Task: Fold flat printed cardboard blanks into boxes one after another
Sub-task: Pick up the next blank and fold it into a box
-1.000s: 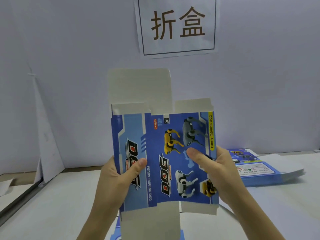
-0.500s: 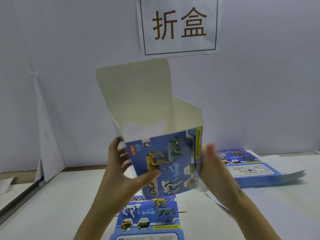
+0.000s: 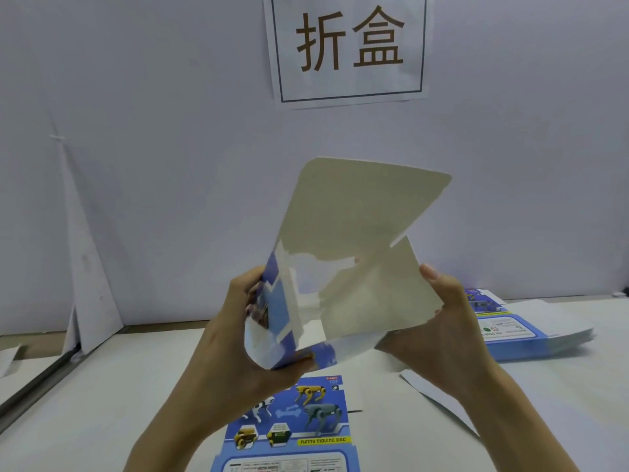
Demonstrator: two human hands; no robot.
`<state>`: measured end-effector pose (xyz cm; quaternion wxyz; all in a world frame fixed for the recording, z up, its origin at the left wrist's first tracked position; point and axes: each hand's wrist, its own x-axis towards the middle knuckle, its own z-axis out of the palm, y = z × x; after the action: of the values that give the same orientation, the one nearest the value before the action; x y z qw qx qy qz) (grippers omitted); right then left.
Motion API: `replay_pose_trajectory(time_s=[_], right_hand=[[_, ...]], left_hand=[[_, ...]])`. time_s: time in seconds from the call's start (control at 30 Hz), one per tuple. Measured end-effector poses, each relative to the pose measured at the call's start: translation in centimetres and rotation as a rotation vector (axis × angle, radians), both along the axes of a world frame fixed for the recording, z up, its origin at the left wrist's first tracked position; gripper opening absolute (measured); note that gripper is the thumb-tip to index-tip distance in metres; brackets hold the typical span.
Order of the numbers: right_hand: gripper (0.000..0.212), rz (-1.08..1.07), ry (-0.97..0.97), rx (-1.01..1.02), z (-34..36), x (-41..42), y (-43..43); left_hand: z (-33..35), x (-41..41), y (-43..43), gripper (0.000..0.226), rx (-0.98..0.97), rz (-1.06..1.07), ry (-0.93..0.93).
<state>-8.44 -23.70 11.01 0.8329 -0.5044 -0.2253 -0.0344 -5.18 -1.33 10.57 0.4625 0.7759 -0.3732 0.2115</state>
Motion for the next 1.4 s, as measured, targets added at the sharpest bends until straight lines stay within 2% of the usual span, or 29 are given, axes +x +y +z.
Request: replay_pose_trajectory(time_s=[0.13, 0.2, 0.27, 0.33, 0.4, 0.47, 0.53, 0.57, 0.6, 0.63, 0.67, 0.77, 0.8, 0.83, 0.9, 0.93, 1.0, 1.07, 1.1, 1.17, 1.2, 1.23, 1.3, 1.4], right_hand=[[0.033, -0.122, 0.131, 0.063, 0.1, 0.1, -0.5], [0.033, -0.076, 0.132, 0.108, 0.2, 0.0, -0.5], [0.036, -0.094, 0.148, 0.098, 0.3, -0.2, -0.1], [0.033, -0.25, 0.195, 0.027, 0.2, -0.2, 0.2], [0.038, -0.621, 0.157, -0.241, 0.0, -0.1, 0.2], [0.041, -0.977, -0.01, -0.725, 0.5, -0.5, -0.1], [0.032, -1.124, -0.06, -1.231, 0.7, -0.3, -0.4], [0.029, -1.138, -0.045, -1.426, 0.6, -0.2, -0.6], [0.031, -1.115, -0.04, -1.522, 0.5, -0.1, -0.7], [0.032, -1.04, -0.036, -1.462, 0.5, 0.0, -1.0], [0.03, -0.922, -0.042, -1.267, 0.5, -0.1, -1.2], [0.024, -0.398, 0.041, -0.409, 1.4, -1.0, -1.8], [0.03, -0.264, 0.072, -0.252, 1.3, -1.1, -2.1], [0.034, -0.183, 0.08, -0.208, 1.3, -1.1, -2.2], [0.031, -0.153, 0.095, -0.262, 1.1, -1.0, -1.9], [0.025, -0.207, 0.095, -0.321, 0.9, -0.9, -1.7], [0.016, -0.418, 0.075, -0.437, 0.6, -0.8, -0.9], [0.024, -0.616, 0.048, -0.512, 0.2, -0.5, -0.2], [0.022, -0.662, 0.029, -0.535, 0.2, -0.5, 0.0], [0.012, -0.659, -0.014, -0.601, 0.6, -0.7, 0.0], [0.017, -0.635, -0.01, -0.662, 0.8, -0.9, -0.3], [0.024, -0.606, 0.024, -0.731, 1.0, -1.2, -0.5], [0.019, -0.576, 0.101, -0.857, 1.3, -1.6, -1.0], [0.022, -0.623, 0.209, -1.007, 1.1, -1.7, -1.5]], left_hand=[[-0.2, 0.0, -0.6, 0.081, 0.043, 0.009, -0.079], [-0.3, 0.0, -0.7, 0.077, 0.024, 0.002, -0.101], [-0.2, 0.1, -0.6, 0.076, 0.018, 0.003, -0.13], [0.0, 0.1, -0.5, 0.085, 0.077, 0.045, -0.195], [0.2, 0.1, -0.4, 0.095, 0.124, 0.054, -0.219], [0.2, -0.1, -0.4, 0.095, 0.111, 0.044, -0.214], [-0.1, -0.3, -0.8, 0.088, 0.127, 0.065, -0.215], [-0.3, -0.4, -1.1, 0.089, 0.145, 0.085, -0.222], [-0.5, -0.3, -1.2, 0.092, 0.159, 0.102, -0.232], [-0.7, -0.2, -1.3, 0.097, 0.162, 0.111, -0.245], [-0.7, 0.0, -1.1, 0.102, 0.154, 0.114, -0.254], [-0.2, 0.5, -0.4, 0.102, 0.103, 0.066, -0.265], [0.0, 0.6, -0.3, 0.099, 0.094, 0.041, -0.271], [0.0, 0.7, -0.3, 0.1, 0.093, 0.027, -0.277], [-0.2, 0.9, -0.5, 0.104, 0.119, 0.038, -0.28], [-0.3, 1.1, -0.5, 0.104, 0.129, 0.051, -0.287], [-0.4, 1.3, -0.5, 0.099, 0.123, 0.066, -0.313], [-0.3, 1.4, -0.4, 0.097, 0.103, 0.096, -0.332], [-0.2, 1.3, -0.4, 0.099, 0.099, 0.098, -0.327], [0.1, 1.1, 0.1, 0.101, 0.1, 0.053, -0.304], [0.2, 1.0, 0.3, 0.1, 0.097, 0.033, -0.288], [0.2, 0.8, 0.5, 0.099, 0.098, 0.011, -0.26], [0.2, 0.6, 0.4, 0.098, 0.096, -0.032, -0.169], [-0.4, 0.5, 0.0, 0.094, 0.061, -0.194, 0.158]])
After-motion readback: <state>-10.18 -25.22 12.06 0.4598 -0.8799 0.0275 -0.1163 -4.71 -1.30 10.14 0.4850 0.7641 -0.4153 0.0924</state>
